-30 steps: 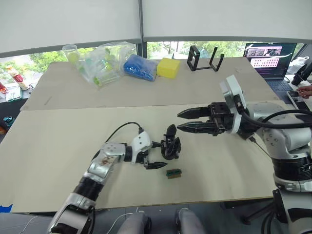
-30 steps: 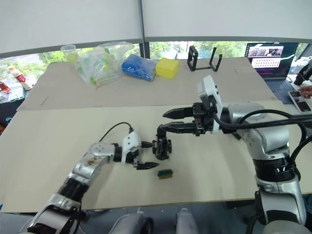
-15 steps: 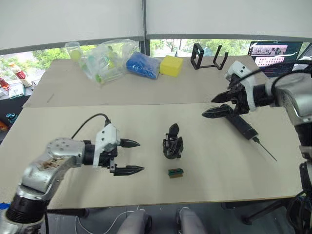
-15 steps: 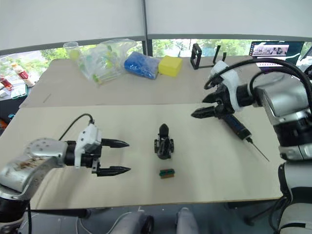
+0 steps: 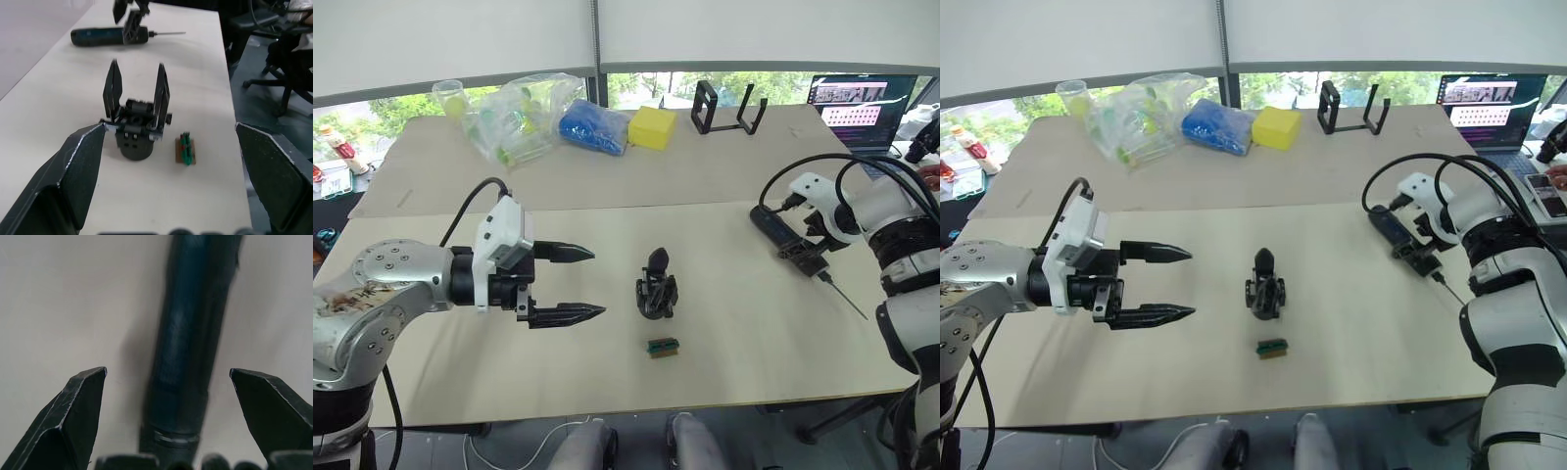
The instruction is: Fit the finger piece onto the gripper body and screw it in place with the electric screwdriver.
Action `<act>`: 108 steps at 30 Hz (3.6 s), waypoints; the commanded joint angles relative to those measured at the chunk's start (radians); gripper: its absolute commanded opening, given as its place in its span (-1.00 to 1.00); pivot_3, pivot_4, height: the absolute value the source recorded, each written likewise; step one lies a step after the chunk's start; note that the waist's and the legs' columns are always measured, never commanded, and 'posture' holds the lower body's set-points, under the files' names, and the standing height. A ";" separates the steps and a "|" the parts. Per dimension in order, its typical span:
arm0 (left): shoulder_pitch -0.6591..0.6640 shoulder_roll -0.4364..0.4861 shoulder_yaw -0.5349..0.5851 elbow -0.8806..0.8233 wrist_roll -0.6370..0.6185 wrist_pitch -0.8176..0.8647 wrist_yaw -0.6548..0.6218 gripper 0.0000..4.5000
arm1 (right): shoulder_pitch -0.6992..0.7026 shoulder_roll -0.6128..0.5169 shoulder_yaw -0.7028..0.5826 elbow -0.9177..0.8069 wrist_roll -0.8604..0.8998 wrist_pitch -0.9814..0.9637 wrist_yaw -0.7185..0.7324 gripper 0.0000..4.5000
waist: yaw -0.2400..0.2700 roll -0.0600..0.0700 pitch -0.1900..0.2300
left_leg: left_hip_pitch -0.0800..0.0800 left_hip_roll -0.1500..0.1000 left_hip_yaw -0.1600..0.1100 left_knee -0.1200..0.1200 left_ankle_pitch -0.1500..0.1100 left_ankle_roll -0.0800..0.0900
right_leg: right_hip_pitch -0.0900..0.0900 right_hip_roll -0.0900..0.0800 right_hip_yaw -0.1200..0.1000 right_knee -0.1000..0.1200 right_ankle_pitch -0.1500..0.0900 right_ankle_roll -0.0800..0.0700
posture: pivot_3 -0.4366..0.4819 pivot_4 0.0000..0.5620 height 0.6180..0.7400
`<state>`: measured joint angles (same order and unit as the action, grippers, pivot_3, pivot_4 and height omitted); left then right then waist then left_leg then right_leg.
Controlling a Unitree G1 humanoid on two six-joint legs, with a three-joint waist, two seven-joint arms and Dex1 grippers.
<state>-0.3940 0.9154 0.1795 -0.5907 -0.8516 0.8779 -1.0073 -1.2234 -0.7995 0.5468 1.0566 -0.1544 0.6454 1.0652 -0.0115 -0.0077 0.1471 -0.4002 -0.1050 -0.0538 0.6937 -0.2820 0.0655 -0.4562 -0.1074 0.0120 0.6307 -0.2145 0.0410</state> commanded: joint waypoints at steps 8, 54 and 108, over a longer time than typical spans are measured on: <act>-0.035 0.016 0.000 -0.024 -0.022 -0.014 0.043 1.00 | -0.021 0.001 -0.087 0.161 -0.073 -0.342 0.072 -0.02 | -0.009 0.001 0.001 | 0.001 0.000 0.000 0.001 0.001 -0.001 | 0.001 0.001 0.001 0.001 0.001 -0.001 | -0.05 -0.47 0.95; -0.027 0.010 -0.193 0.034 0.131 -0.144 -0.085 1.00 | 0.106 -0.093 -0.097 0.035 -0.325 -0.913 0.374 -0.14 | -0.006 0.008 0.004 | 0.003 0.001 0.002 0.003 0.002 -0.003 | 0.000 0.004 0.001 0.010 0.001 -0.001 | -0.05 -0.47 0.95; 0.118 -0.223 -0.412 0.343 0.462 -0.626 -0.268 1.00 | 1.167 0.251 -0.668 -1.720 0.880 -0.253 -0.203 -0.14 | 0.023 0.007 0.004 | 0.014 0.001 0.003 0.002 0.003 0.001 | 0.013 0.008 0.002 0.008 0.001 -0.002 | -0.05 -0.47 0.95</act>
<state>-0.2668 0.6970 -0.2243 -0.2406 -0.3916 0.2660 -1.2690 -0.0364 -0.5470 -0.0940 -0.6473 0.7201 0.4421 0.8572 0.0114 -0.0011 0.1513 -0.3857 -0.1034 -0.0511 0.6952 -0.2793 0.0663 -0.4435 -0.0990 0.0140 0.6392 -0.2138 0.0386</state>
